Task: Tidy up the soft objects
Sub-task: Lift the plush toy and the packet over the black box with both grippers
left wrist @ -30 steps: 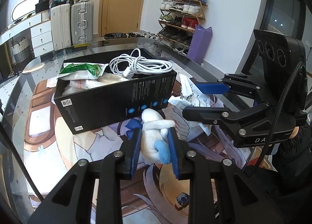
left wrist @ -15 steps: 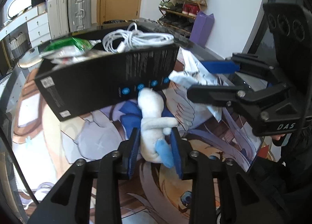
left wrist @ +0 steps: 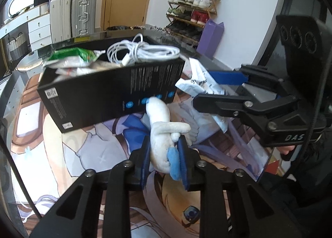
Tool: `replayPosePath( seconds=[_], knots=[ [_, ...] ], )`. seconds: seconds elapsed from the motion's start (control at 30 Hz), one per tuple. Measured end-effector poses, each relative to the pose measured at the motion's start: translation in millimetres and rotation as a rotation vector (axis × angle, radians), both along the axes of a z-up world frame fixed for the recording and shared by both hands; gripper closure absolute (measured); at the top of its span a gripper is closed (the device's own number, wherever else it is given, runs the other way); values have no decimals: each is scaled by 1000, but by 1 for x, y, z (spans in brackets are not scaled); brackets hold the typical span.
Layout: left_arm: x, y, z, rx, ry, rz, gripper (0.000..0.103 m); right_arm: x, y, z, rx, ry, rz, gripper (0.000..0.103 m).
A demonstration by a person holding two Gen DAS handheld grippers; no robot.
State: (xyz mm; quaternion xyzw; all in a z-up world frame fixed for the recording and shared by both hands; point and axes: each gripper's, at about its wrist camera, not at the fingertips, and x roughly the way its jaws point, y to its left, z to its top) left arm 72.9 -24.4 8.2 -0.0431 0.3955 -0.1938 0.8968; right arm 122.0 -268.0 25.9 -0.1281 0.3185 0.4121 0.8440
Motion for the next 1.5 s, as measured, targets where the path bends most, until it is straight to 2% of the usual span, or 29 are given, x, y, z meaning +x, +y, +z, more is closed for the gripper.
replayPosePath(
  seconds=[0.43,0.6,1.03,1.5],
  knots=[
    [-12,24,31,-169,-51,-33,82,-1,-8,14,55,-41,-21,49],
    [-16,30,46,-166,-83,-21,82,-2,-9,16,60,-45,-28,49],
    [-21,42,54,-147,-128,34,82,-6,-15,26,94,-68,-53,49],
    [-14,53,75,-121,-201,109,81,-4,-7,37,130,-79,-66,49]
  ],
)
